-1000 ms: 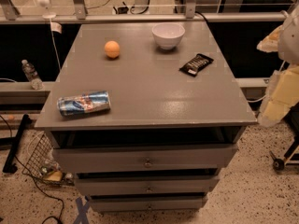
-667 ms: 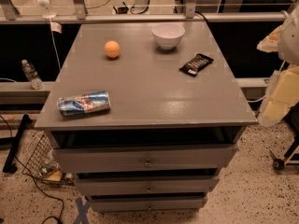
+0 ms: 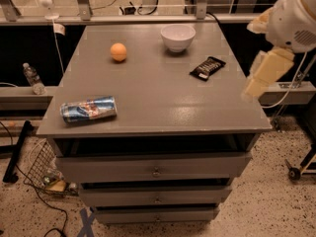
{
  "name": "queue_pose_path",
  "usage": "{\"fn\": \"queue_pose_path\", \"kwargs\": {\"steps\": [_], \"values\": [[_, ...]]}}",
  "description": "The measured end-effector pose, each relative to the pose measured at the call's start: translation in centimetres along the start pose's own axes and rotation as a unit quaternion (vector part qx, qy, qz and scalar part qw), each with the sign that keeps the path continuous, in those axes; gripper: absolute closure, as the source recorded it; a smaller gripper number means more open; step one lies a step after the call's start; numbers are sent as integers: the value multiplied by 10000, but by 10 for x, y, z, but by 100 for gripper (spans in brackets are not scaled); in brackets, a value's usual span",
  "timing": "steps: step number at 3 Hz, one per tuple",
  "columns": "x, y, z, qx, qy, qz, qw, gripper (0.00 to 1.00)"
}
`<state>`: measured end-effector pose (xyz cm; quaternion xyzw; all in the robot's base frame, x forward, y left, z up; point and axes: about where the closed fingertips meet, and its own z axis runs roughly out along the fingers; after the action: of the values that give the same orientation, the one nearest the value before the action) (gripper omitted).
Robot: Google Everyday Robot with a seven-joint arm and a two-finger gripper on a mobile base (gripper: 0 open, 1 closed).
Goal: Move orange near redbull can
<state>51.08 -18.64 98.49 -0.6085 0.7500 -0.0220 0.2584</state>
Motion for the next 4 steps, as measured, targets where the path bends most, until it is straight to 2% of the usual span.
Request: {"fn": "queue_pose_path", "kwargs": {"steps": [1,2,4], "values": [[-37,-49,36,104,-940,63,9955,0],[-84,-90,85,135,-1725,236,9846,0],[-88,-96,100,205,-1662,277,9855,0]]}}
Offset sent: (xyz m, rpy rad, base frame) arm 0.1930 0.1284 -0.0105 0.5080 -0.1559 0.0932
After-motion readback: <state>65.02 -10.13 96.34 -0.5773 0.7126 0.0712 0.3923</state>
